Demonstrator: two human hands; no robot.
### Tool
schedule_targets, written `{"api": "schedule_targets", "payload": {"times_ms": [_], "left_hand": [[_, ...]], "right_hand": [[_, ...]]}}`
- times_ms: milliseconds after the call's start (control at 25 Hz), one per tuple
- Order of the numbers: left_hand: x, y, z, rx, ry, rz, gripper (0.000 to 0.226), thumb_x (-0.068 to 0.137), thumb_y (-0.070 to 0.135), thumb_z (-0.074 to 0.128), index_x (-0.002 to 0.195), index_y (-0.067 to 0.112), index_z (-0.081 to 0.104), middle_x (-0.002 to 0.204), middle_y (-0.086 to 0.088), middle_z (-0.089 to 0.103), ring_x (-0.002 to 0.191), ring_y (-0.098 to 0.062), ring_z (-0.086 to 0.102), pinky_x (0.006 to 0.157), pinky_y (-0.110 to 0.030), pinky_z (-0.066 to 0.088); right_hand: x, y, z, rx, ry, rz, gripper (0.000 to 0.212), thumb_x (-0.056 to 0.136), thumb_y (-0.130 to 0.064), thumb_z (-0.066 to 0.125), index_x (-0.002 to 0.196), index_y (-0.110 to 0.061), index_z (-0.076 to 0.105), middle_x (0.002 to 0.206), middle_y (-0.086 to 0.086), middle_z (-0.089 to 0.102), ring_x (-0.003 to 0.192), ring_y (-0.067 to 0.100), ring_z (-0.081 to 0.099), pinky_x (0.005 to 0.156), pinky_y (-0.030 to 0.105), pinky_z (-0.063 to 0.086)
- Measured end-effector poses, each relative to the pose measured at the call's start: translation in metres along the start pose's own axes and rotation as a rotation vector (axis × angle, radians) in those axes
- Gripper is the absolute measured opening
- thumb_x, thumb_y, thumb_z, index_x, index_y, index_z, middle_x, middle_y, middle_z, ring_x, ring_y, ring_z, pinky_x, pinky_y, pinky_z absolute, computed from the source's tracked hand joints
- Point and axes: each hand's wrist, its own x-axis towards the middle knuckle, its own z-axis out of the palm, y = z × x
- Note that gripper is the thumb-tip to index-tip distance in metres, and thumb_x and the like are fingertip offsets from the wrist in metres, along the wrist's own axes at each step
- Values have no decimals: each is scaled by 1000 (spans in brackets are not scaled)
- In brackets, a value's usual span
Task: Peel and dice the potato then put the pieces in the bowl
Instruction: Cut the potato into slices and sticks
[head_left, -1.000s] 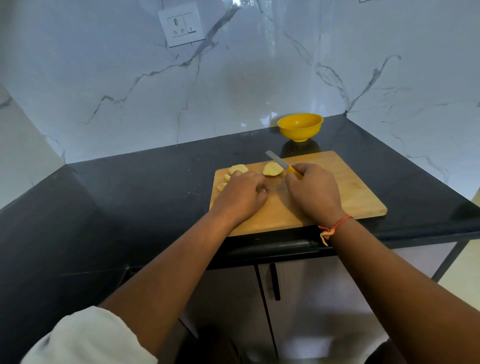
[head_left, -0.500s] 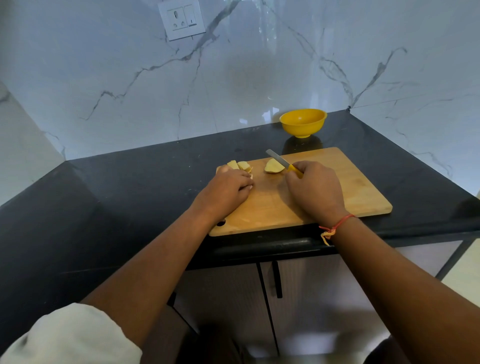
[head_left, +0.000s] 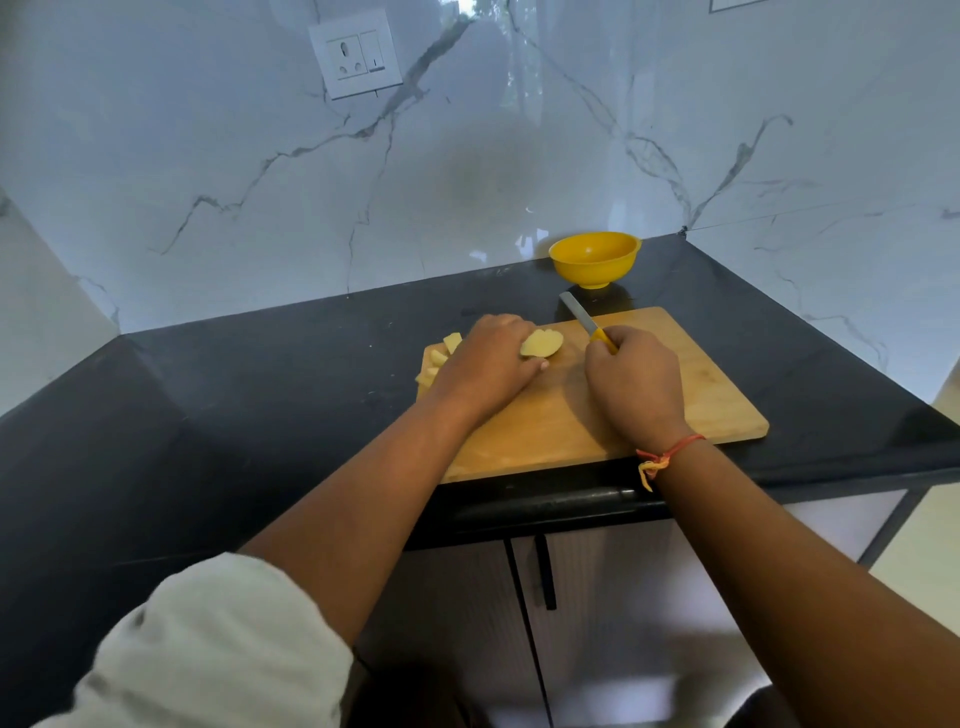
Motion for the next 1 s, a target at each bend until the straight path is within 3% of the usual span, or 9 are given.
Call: {"api": "schedule_targets", "payload": {"times_ms": [240,400,520,640,720,840,1000], "left_hand": [[36,18,7,76,-146,-98,38,95,30,63,130,15,61,128,-5,64,116,-23,58,92,-33,47],[33,19,0,-115,-47,-214,31,92,12,60,123,16,62,119,-6,66,105,-22,61,86,-34,51],[26,23,-6,-317,55,-368,39,92,11,61,130,19,61,122,-3,65,109,-19,61,86,-27,48],[12,27,-5,-491,50,-509,27,92,14,65,117,22,69,112,3,67,100,-14,63,88,-30,54],[2,25,-3,-458,26,-486,18,92,19,68,109,21,72,104,4,69,94,-13,65,89,-35,56],[-9,21,-11,-253,-21,-376,18,90,27,71,106,21,76,113,3,70,96,-9,61,86,-27,49],[-12,15,-17,-165,-126,-264,35,88,34,74,120,22,69,121,2,67,99,-10,59,83,-25,44]], "right_hand": [[1,1,-3,34,5,35,23,98,-19,50,98,-14,73,81,2,66,74,20,59,53,25,37],[1,0,-3,40,-23,27,23,98,-20,50,98,-16,73,80,0,66,75,17,60,54,24,39],[1,1,-2,40,-24,22,22,98,-20,51,96,-16,72,81,1,67,74,17,62,59,28,47],[1,0,-2,17,-17,15,21,98,-20,51,97,-15,72,83,2,68,71,16,61,57,27,46],[1,0,-2,10,-24,19,22,98,-21,51,100,-15,72,84,2,68,72,15,61,57,27,47],[0,-2,-1,-12,-29,16,24,99,-23,51,107,-16,72,86,1,69,74,16,62,58,26,48],[0,-3,-2,-48,-57,-8,26,99,-23,51,110,-14,72,88,2,69,76,17,62,57,25,43]]}}
